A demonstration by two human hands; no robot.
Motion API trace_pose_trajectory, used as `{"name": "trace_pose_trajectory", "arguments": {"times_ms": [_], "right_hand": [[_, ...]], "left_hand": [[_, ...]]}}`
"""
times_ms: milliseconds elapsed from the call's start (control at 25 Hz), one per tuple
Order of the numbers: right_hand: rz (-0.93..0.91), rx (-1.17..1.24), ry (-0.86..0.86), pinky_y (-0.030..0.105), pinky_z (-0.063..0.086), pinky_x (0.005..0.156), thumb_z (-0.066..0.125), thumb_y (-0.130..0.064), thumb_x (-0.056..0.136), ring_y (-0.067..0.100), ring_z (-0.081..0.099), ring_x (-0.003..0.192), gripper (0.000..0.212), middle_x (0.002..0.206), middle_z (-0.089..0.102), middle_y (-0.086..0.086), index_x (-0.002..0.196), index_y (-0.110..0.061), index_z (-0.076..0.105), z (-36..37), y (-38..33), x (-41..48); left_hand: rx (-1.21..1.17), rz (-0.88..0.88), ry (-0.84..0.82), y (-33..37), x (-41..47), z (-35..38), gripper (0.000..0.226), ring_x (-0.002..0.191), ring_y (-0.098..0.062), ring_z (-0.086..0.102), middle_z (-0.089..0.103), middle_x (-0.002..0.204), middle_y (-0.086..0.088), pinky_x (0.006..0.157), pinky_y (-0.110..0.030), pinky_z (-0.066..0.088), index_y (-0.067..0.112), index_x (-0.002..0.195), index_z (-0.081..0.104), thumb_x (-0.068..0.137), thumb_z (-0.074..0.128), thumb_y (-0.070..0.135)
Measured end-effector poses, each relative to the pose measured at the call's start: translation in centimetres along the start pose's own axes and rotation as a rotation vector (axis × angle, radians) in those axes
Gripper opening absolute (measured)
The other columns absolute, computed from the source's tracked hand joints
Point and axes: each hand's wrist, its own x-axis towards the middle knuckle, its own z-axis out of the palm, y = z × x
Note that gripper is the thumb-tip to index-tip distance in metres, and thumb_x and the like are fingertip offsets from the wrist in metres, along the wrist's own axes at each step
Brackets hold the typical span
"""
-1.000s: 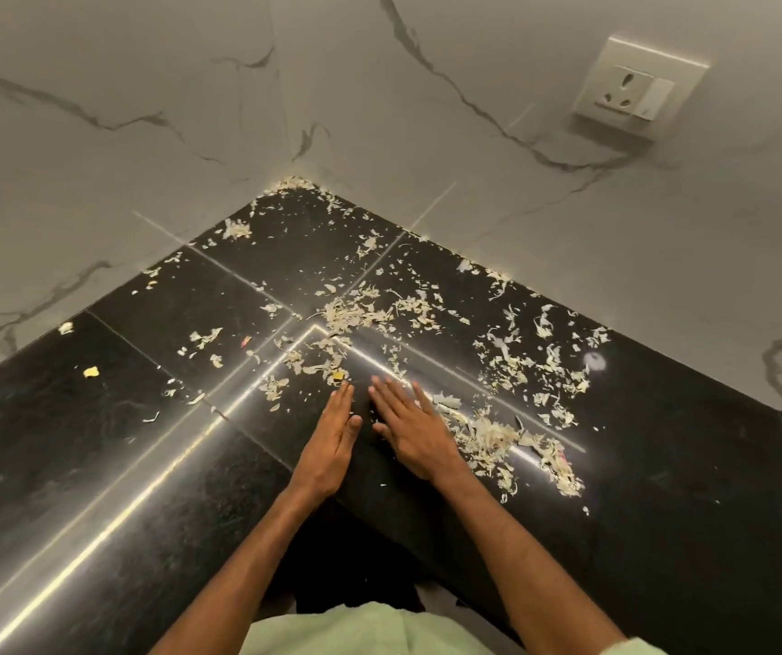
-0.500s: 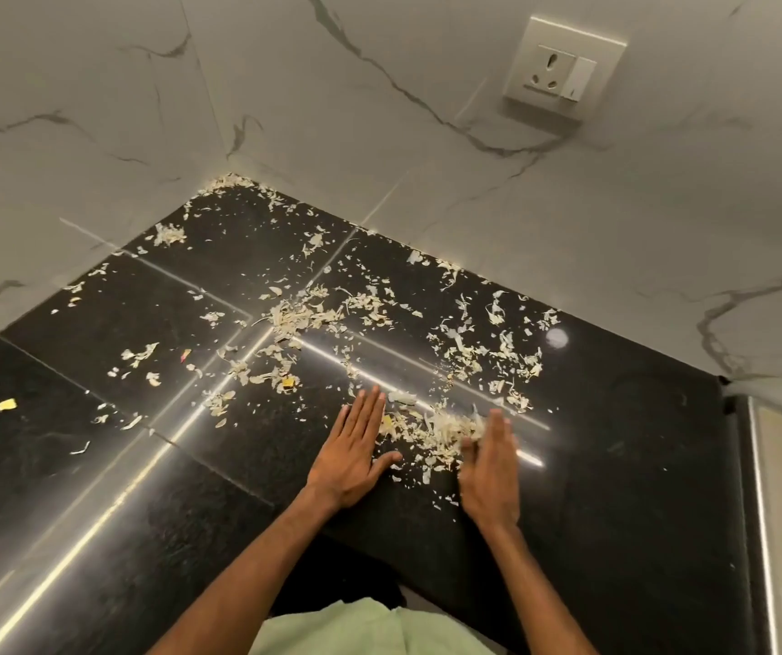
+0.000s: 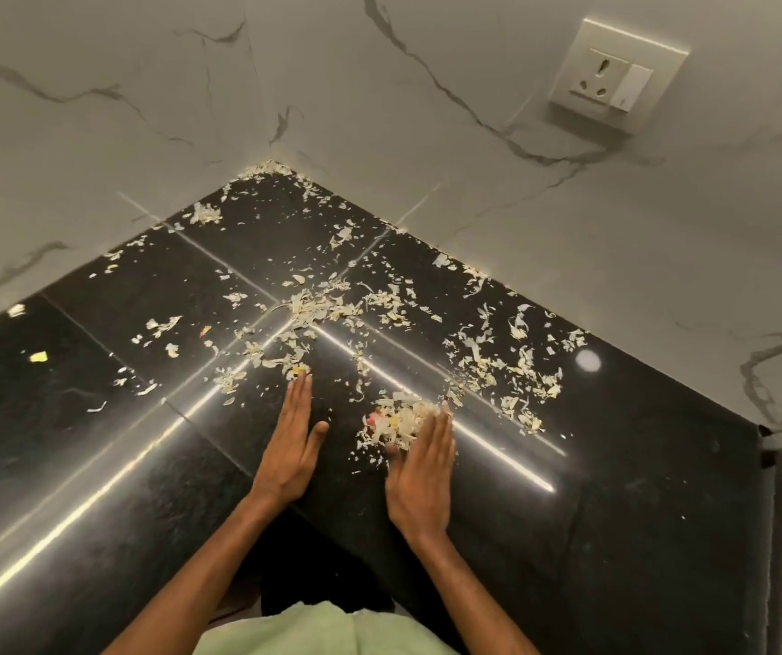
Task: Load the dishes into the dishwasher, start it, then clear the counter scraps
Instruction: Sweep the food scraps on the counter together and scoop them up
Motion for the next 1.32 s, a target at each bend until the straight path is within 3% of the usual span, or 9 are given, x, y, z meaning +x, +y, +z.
{"name": "trace_pose_trajectory", "arguments": {"times_ms": [200,400,600,760,880,1040,1120,1200,1320], "right_hand": [[-0.335,-0.108,-0.036,0.044,-0.009,0.123,0.009,-0.063,0.1,0.021,-0.019,0.151,0.08,0.164,-0.021,0.006,0.157,-0.009,-0.009,1.4,-4.7,5.1],[-0.892,-0.356,-0.129,0.051,-0.007,0.121,0.021,-0.058,0.104,0.018,0.002,0.154,0.068,0.167,-0.004,-0.003,0.159,-0.019,0.011,3.3,-5.0,5.0],[-0.866,-0.479,-0.109,0.052,-0.014,0.12,0.022,-0.053,0.104,0.021,-0.006,0.153,0.068,0.166,-0.002,0.003,0.158,-0.014,0.009,3.4,-10.4,9.1],[-1.182,-0.517,-0.262,0.055,-0.009,0.12,0.023,-0.055,0.102,0.023,-0.008,0.152,0.072,0.166,-0.001,0.005,0.158,-0.011,0.013,9.0,-21.4,4.7],[-1.344,-0.575,-0.307,0.055,-0.013,0.12,0.023,-0.054,0.102,0.02,-0.016,0.151,0.071,0.166,-0.009,0.002,0.159,-0.014,0.004,14.0,-29.8,0.7],[-1.274,-0.475,-0.338,0.048,-0.032,0.112,0.01,-0.044,0.102,0.012,-0.019,0.15,0.064,0.166,-0.004,-0.002,0.159,-0.015,0.005,19.5,-37.5,0.7],[-1.199,-0.525,-0.239,0.051,-0.032,0.11,0.01,-0.043,0.105,0.014,-0.024,0.147,0.061,0.166,-0.007,0.0,0.158,-0.015,0.001,20.9,-39.2,3.7],[-1.091,-0.547,-0.2,0.053,-0.028,0.111,0.009,-0.042,0.106,0.017,-0.024,0.147,0.06,0.165,-0.012,0.001,0.157,-0.015,-0.006,19.8,-38.9,7.4],[-0.816,-0.496,-0.183,0.053,-0.026,0.112,0.002,-0.042,0.105,0.021,-0.021,0.149,0.058,0.163,-0.017,0.003,0.155,-0.016,-0.011,16.8,-33.2,11.8]], "left_hand": [[0.002,-0.105,0.15,-1.7,-2.7,-3.3,0.071,0.151,-0.004,-0.009,-0.008,0.163,0.021,0.121,-0.037,0.006,0.032,0.158,-0.001,0.099,0.023,0.065],[0.026,-0.238,0.281,-4.0,-7.0,-6.3,0.073,0.151,-0.004,-0.008,-0.007,0.163,0.022,0.122,-0.037,0.007,0.03,0.158,0.001,0.098,0.023,0.065],[0.018,-0.375,0.384,-7.0,-10.6,-10.2,0.075,0.15,0.001,-0.008,-0.007,0.162,0.025,0.122,-0.037,0.009,0.031,0.158,0.001,0.097,0.021,0.069],[-0.049,-0.475,0.525,-9.3,-11.4,-14.4,0.082,0.149,0.004,-0.007,-0.004,0.162,0.025,0.124,-0.035,0.006,0.03,0.158,0.005,0.092,0.019,0.076],[-0.097,-0.518,0.612,-11.5,-11.6,-17.5,0.079,0.148,0.006,-0.006,-0.003,0.163,0.022,0.125,-0.038,0.006,0.031,0.157,0.007,0.092,0.02,0.074],[-0.023,-0.501,0.58,-15.7,-11.1,-22.0,0.071,0.148,0.005,-0.007,-0.005,0.162,0.027,0.123,-0.037,0.007,0.041,0.154,0.004,0.093,0.02,0.074],[0.068,-0.46,0.522,-17.7,-9.6,-24.1,0.076,0.148,0.004,-0.009,-0.007,0.161,0.027,0.121,-0.032,0.006,0.037,0.156,0.003,0.092,0.019,0.074],[0.171,-0.44,0.424,-18.7,-7.5,-26.0,0.079,0.148,0.004,-0.011,-0.008,0.162,0.023,0.12,-0.026,0.003,0.029,0.157,0.002,0.092,0.016,0.072],[0.268,-0.397,0.324,-21.0,-4.5,-27.5,0.081,0.149,0.0,-0.013,-0.009,0.163,0.015,0.121,-0.025,0.0,0.022,0.158,0.001,0.093,0.013,0.069]]}}
